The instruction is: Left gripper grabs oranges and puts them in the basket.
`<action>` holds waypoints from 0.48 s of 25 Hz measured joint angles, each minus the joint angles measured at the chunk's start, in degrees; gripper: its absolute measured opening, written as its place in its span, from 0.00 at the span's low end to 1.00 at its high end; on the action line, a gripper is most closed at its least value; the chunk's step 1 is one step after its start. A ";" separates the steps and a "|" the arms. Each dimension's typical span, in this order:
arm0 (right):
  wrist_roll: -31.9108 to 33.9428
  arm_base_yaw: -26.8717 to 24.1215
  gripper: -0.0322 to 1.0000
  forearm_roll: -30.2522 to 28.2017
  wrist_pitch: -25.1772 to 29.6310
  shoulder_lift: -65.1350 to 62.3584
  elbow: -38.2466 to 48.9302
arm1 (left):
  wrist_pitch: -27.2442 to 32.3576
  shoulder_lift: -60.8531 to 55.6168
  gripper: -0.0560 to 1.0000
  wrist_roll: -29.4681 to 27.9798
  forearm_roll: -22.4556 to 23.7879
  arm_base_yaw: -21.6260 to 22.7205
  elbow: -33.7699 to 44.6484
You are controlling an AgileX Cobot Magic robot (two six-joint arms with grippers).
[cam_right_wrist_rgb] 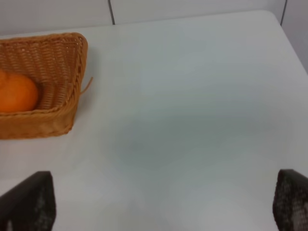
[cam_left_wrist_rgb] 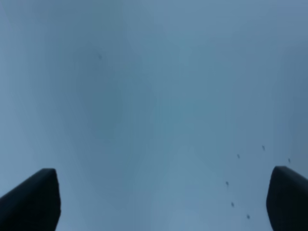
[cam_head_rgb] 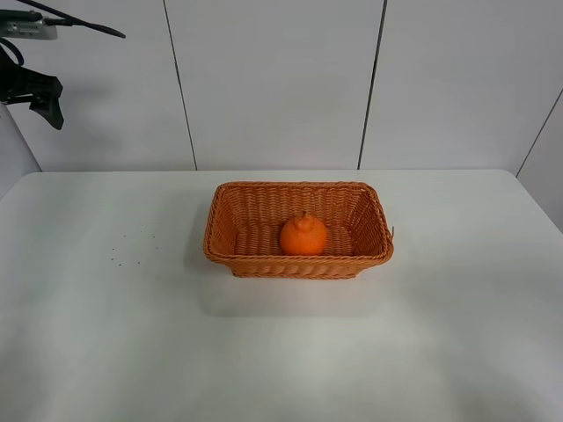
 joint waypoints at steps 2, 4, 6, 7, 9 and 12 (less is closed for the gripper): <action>0.00 0.00 0.70 0.00 0.00 0.00 0.00 | -1.08 -2.32 0.96 0.54 -0.86 -0.11 2.93; 0.00 0.00 0.70 0.00 0.00 0.00 0.00 | -2.08 -5.06 0.96 1.26 -1.46 -0.38 5.92; 0.00 0.00 0.70 0.00 0.00 0.00 0.00 | -3.35 -8.86 0.96 1.89 -1.70 -0.43 9.35; 0.00 0.00 0.70 0.00 0.00 0.00 0.00 | -4.13 -10.62 0.96 2.09 -1.77 -0.51 11.14; 0.00 0.00 0.70 0.00 0.00 0.00 0.00 | -5.68 -15.24 0.96 2.73 -1.77 -0.58 14.66; 0.00 0.00 0.70 0.00 0.00 0.00 0.00 | -8.31 -22.58 0.96 3.67 -1.77 -0.58 20.64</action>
